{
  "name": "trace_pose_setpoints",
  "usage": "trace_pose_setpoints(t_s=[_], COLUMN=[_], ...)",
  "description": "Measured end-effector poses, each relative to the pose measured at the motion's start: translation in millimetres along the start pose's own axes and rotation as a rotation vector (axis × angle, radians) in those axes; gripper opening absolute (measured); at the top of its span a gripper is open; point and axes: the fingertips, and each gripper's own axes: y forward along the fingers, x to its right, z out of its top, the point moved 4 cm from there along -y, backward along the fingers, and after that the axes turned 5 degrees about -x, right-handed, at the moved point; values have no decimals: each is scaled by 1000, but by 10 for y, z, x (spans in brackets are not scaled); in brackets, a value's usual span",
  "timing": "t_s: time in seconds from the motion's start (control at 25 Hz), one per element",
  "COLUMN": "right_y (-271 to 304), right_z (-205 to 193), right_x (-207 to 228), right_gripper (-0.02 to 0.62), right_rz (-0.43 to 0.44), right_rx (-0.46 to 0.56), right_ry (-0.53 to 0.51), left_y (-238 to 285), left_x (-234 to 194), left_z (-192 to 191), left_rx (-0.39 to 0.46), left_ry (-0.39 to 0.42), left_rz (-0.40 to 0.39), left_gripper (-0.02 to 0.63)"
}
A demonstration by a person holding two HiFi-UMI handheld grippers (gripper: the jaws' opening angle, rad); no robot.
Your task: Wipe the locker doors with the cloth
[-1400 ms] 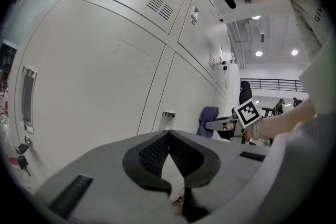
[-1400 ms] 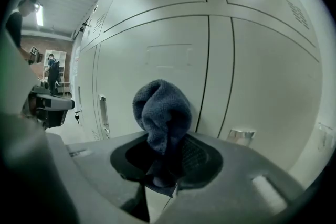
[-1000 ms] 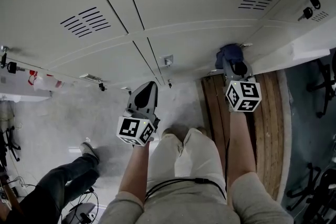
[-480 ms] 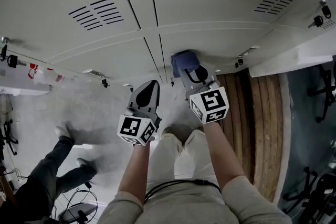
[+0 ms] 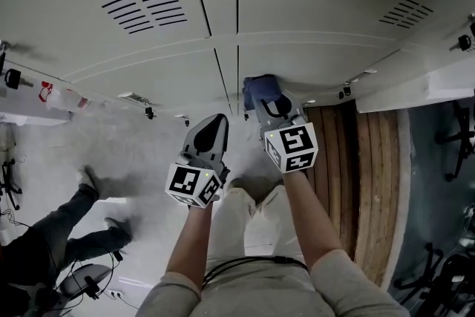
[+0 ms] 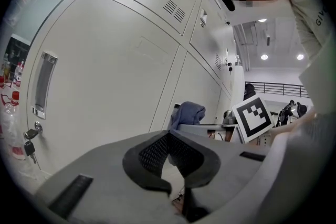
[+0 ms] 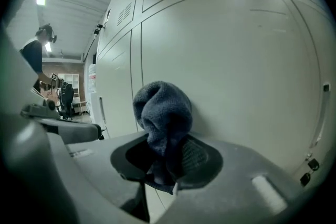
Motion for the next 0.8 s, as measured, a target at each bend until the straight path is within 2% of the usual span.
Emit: trace_pose_setpoints(t_s=[0.16,0.52,0.8], right_y=[36,-62,-213], right_z=[-102,-186,-349], right_x=[3,243,662], right_gripper=[103,104,103], right_rz=[10,2,-64], right_rx=[-32,-65,-95], right_ry=[-1,-83,-60], left_y=[3,19,88], left_x=[-23,-2,85], left_z=[-78,-161,-211], left_rx=[-12,-29,-40], left_ry=[-2,0,8], left_rz=[9,9,-5], left_gripper=[-2,-2,-2])
